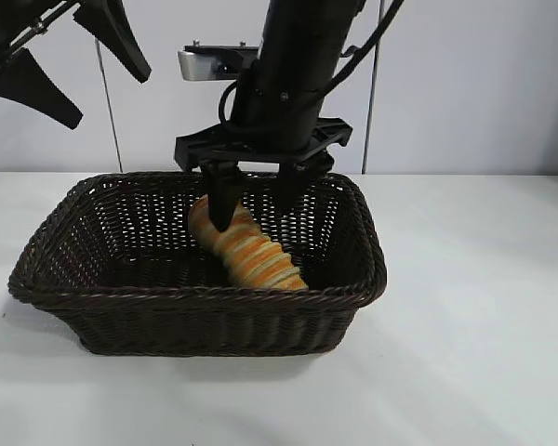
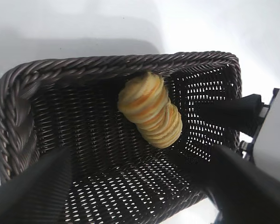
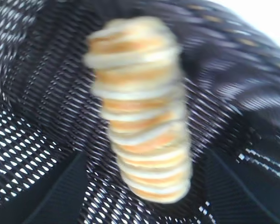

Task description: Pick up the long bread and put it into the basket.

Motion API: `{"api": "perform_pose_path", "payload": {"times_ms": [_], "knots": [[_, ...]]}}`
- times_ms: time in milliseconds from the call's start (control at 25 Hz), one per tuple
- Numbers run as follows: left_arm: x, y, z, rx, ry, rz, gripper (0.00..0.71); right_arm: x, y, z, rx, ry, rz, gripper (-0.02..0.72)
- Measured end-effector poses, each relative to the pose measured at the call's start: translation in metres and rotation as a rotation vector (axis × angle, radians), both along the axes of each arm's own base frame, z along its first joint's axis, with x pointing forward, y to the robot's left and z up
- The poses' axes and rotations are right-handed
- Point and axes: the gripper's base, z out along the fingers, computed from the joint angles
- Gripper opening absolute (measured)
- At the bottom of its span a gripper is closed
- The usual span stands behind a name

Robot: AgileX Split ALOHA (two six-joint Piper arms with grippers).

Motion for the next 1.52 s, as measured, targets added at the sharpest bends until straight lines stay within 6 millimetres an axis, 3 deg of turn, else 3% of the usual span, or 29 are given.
{"api": "perform_pose_path", "payload": {"times_ms": [320, 520, 1520], "knots": [[0.000, 0.000, 0.000, 0.000, 0.000, 0.000, 0.586, 0.016, -0.043, 0.039, 0.053, -0.025, -0.076, 0.519], [0.000, 0.000, 0.000, 0.000, 0.000, 0.000, 0.586, 0.019, -0.049, 0.065, 0.068, -0.054, -0.077, 0.519], [0.000, 0.000, 0.000, 0.000, -0.002, 0.002, 0.586, 0.016, -0.049, 0.065, 0.055, -0.023, -0.066, 0.519]]}}
